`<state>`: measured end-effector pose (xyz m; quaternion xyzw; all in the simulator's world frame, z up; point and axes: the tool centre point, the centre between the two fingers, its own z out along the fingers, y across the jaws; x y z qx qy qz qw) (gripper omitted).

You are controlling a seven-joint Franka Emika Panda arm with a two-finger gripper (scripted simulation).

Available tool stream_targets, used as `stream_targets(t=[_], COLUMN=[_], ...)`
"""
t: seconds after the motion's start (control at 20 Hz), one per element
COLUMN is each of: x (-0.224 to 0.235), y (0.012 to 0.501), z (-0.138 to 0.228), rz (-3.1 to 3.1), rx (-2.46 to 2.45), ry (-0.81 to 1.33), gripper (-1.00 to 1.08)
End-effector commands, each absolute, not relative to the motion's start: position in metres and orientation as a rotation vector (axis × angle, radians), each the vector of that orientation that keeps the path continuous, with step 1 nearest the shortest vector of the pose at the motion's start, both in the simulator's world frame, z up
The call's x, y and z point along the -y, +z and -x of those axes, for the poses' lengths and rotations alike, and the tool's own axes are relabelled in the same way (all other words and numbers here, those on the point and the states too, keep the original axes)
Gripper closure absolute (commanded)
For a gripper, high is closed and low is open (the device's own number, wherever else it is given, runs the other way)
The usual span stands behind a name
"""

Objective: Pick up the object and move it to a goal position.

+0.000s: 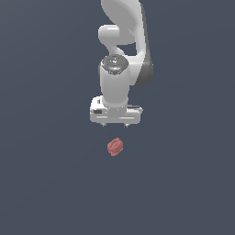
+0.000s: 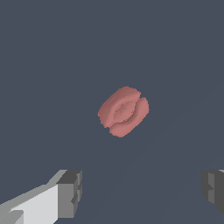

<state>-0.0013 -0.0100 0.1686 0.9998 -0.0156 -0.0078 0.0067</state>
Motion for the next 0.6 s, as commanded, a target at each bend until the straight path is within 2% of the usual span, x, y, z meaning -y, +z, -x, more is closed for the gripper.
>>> stream_targets(t=[0.0,0.55], x=[0.01,0.0182], y=[0.1686,0.1759], z=[0.0013,-0.0032], rz=[-3.128,-3.102], rx=[0.049,-0.029], ry=[-0.024,0.001], gripper=[-0.92,-0.92])
